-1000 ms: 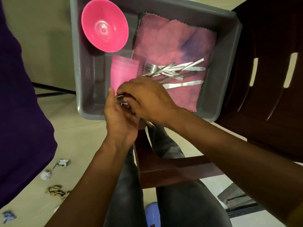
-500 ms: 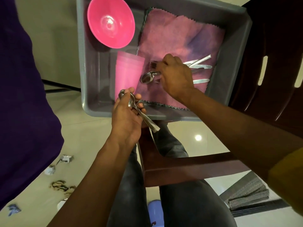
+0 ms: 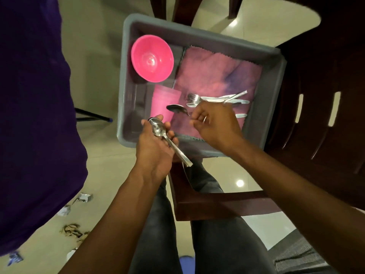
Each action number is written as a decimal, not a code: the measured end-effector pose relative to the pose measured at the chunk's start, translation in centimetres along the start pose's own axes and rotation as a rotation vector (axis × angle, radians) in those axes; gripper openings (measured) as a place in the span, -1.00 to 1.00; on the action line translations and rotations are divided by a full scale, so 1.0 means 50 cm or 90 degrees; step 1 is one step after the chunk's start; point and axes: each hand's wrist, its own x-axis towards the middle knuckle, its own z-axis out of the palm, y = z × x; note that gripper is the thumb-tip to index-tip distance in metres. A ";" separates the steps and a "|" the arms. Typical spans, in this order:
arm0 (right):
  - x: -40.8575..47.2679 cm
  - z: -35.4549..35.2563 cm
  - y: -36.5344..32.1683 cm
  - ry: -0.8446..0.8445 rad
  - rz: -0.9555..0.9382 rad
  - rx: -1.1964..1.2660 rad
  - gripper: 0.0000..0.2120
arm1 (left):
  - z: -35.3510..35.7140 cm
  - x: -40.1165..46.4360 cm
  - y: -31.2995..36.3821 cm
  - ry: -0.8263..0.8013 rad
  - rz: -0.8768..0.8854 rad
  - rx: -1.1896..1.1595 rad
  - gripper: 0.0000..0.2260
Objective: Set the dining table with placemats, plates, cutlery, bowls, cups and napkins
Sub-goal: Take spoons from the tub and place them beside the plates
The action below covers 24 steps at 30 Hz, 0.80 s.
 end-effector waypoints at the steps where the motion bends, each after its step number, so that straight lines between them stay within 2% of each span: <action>1: -0.027 -0.010 -0.023 -0.018 0.006 0.068 -0.81 | 0.005 -0.011 0.006 -0.002 0.002 -0.004 -0.59; 4: -0.105 -0.037 -0.099 -0.050 -0.007 0.169 -0.83 | 0.016 -0.061 0.027 -0.026 -0.002 -0.033 -0.47; 7: -0.155 -0.050 -0.157 -0.057 -0.048 0.156 -0.87 | 0.026 -0.138 0.054 -0.049 -0.011 -0.105 -0.48; 9: -0.182 -0.060 -0.192 -0.041 -0.105 0.094 -0.87 | 0.022 -0.197 0.070 -0.059 -0.005 -0.134 -0.56; 14: -0.243 -0.079 -0.258 0.001 -0.283 -0.037 -0.86 | -0.017 -0.306 0.110 -0.077 0.019 -0.180 -0.91; 16: -0.270 -0.076 -0.277 0.016 -0.313 -0.053 -0.86 | -0.043 -0.335 0.126 -0.083 0.036 -0.199 -0.92; 20: -0.327 -0.050 -0.338 -0.026 -0.298 -0.027 -0.85 | -0.127 -0.390 0.167 -0.126 0.069 -0.217 -0.87; 24: -0.383 0.008 -0.429 -0.188 -0.210 0.086 -0.86 | -0.222 -0.447 0.207 -0.131 0.097 -0.207 -0.81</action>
